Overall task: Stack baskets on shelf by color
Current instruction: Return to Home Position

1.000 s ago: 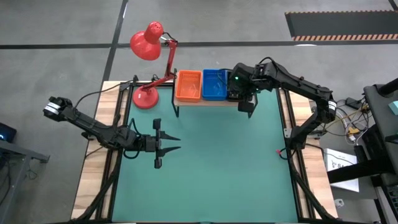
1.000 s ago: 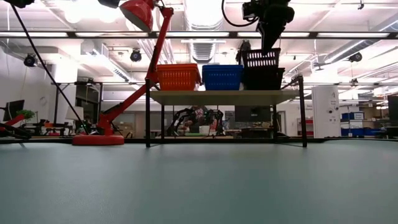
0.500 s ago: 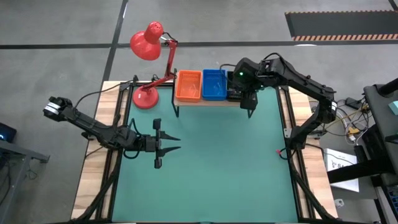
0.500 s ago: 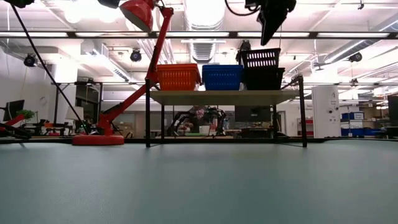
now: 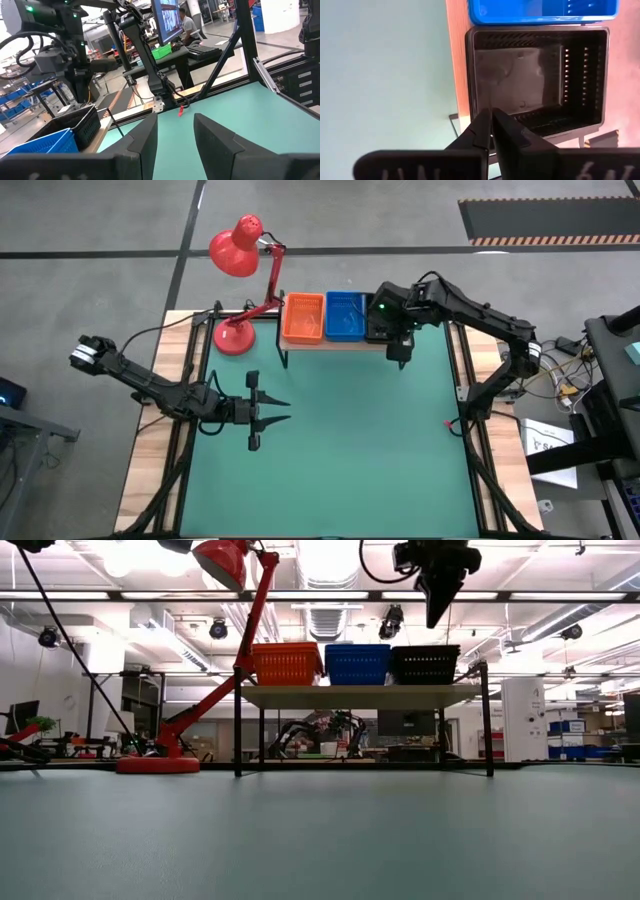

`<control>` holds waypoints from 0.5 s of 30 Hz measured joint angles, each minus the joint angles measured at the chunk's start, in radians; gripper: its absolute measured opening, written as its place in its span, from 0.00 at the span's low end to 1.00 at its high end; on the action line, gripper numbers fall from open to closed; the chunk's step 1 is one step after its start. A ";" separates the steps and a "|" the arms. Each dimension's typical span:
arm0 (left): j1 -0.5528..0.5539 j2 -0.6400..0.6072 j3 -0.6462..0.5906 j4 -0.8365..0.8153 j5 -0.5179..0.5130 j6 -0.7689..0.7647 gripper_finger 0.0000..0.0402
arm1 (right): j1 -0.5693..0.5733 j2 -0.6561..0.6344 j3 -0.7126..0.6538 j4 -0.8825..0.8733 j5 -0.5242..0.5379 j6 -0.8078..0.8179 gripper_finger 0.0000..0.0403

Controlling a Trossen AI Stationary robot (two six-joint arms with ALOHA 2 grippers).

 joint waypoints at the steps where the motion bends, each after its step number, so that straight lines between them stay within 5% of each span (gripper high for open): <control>1: 0.000 0.000 0.000 0.000 0.000 0.000 0.28 | 0.000 0.000 0.000 0.002 0.000 0.002 0.02; 5: 0.000 0.000 0.001 -0.015 0.000 0.000 0.28 | 0.000 -0.008 0.000 0.003 -0.032 0.031 0.02; 8: -0.010 -0.017 0.002 -0.111 0.000 0.000 0.28 | 0.000 -0.044 -0.046 0.090 -0.247 0.032 0.02; 11: -0.041 -0.064 0.001 -0.216 0.000 -0.004 0.27 | 0.046 -0.126 -0.200 0.351 -0.400 -0.011 0.02; 15: -0.079 -0.166 -0.059 -0.252 0.004 -0.006 0.22 | 0.156 -0.259 -0.490 0.725 -0.419 -0.066 0.02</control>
